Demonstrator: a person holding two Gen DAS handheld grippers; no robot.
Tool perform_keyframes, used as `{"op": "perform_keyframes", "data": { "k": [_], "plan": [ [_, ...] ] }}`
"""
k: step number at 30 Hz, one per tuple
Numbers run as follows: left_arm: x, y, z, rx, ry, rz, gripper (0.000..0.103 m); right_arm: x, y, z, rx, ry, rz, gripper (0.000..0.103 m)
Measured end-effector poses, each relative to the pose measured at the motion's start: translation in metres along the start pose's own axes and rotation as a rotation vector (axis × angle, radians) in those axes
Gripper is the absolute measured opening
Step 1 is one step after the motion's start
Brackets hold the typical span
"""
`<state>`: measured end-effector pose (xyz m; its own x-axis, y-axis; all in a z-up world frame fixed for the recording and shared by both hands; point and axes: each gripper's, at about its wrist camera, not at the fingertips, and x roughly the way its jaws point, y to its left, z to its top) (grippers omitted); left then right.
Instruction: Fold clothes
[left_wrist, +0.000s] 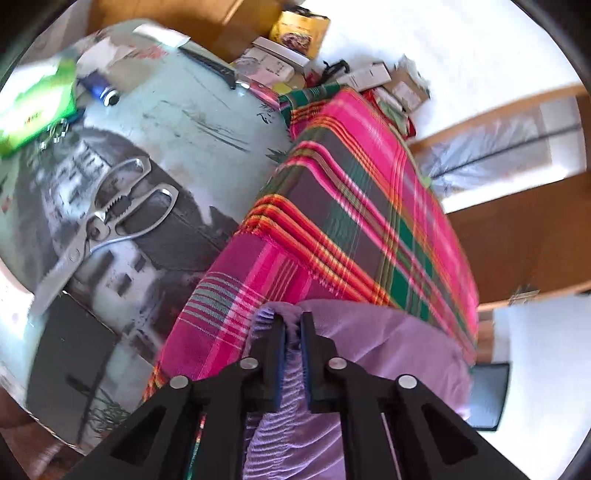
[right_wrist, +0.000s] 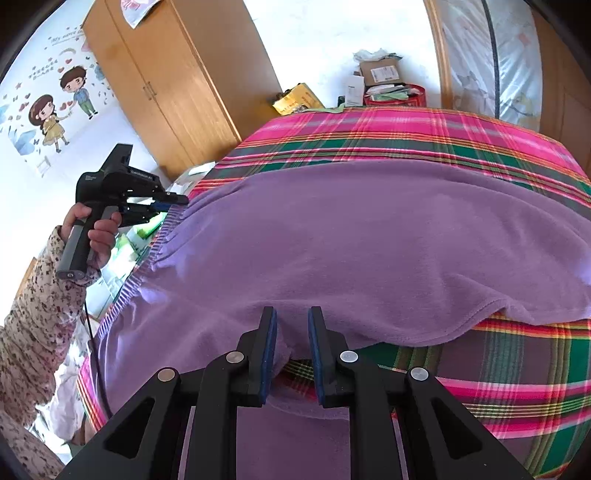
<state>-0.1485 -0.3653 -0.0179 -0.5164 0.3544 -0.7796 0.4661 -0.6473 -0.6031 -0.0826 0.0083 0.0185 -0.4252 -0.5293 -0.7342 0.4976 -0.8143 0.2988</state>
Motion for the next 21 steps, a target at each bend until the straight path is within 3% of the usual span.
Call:
{"op": "perform_keyframes", "data": {
  "k": [7, 16, 21],
  "plan": [
    [-0.006, 0.001, 0.010, 0.022, -0.047, 0.012, 0.006, 0.002, -0.003, 0.000, 0.014, -0.006, 0.001, 0.018],
    [-0.003, 0.007, 0.005, 0.026, -0.032, 0.013, 0.009, 0.005, 0.002, -0.006, 0.001, -0.010, -0.035, 0.018],
    [-0.021, -0.008, -0.012, 0.103, -0.064, 0.119, 0.015, -0.018, -0.015, -0.010, 0.051, -0.068, -0.094, 0.021]
  ]
}}
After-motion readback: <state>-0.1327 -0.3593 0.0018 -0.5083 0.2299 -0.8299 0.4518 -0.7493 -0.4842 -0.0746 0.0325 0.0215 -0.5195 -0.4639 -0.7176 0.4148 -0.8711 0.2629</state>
